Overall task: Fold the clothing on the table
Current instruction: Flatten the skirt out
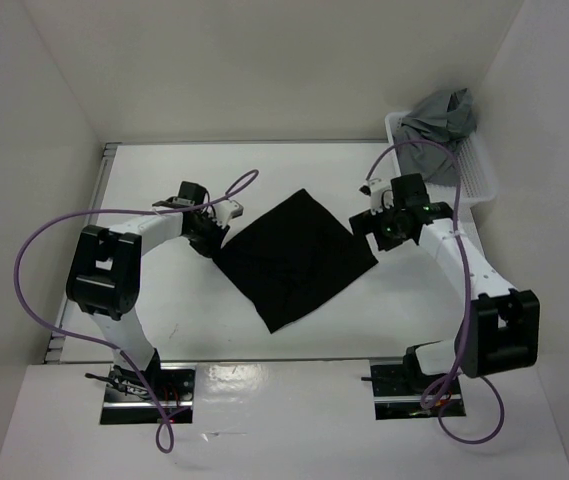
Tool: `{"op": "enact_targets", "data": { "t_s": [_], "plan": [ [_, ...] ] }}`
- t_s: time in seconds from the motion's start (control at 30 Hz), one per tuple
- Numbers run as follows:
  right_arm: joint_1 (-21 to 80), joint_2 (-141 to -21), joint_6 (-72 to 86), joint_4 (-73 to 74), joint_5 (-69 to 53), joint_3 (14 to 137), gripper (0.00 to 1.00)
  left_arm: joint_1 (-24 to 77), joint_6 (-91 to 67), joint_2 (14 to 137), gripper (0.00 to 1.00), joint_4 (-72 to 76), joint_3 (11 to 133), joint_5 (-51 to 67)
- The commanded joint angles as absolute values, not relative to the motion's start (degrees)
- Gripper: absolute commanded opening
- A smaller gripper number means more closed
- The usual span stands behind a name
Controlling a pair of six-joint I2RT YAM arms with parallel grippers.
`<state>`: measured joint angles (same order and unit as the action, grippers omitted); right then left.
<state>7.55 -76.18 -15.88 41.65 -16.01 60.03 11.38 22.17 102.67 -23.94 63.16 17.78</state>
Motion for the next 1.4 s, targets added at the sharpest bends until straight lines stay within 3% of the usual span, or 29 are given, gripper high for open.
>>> {"op": "enact_targets", "data": {
  "t_s": [0.0, 0.2, 0.37, 0.93, 1.1, 1.37],
  "plan": [
    [11.2, -78.4, -14.2, 38.1, -10.8, 62.8, 0.99, 11.9, 21.7, 103.1, 0.24, -24.1, 64.6, 16.3],
    [18.8, -78.9, -12.3, 34.8, -1.1, 58.5, 0.99, 11.9, 20.6, 102.6, 0.21, -25.1, 64.6, 14.7],
    [21.7, -83.4, -11.7, 34.8, 0.2, 58.0, 0.99, 11.9, 20.0, 102.6, 0.21, -25.7, 65.1, 14.2],
    [22.8, -96.9, -9.4, 31.6, 3.0, 59.9, 0.99, 11.9, 19.0, 105.2, 0.12, -26.2, 65.7, 12.4],
    [22.8, -99.9, -8.3, 31.1, 4.7, 60.4, 0.95, 11.9, 18.5, 106.3, 0.09, -28.0, 66.9, 12.4],
    [22.8, -103.4, -7.1, 27.9, 13.0, 61.6, 0.95, 11.9, 16.5, 107.6, 0.08, -30.5, 67.9, 10.8]
  ]
}}
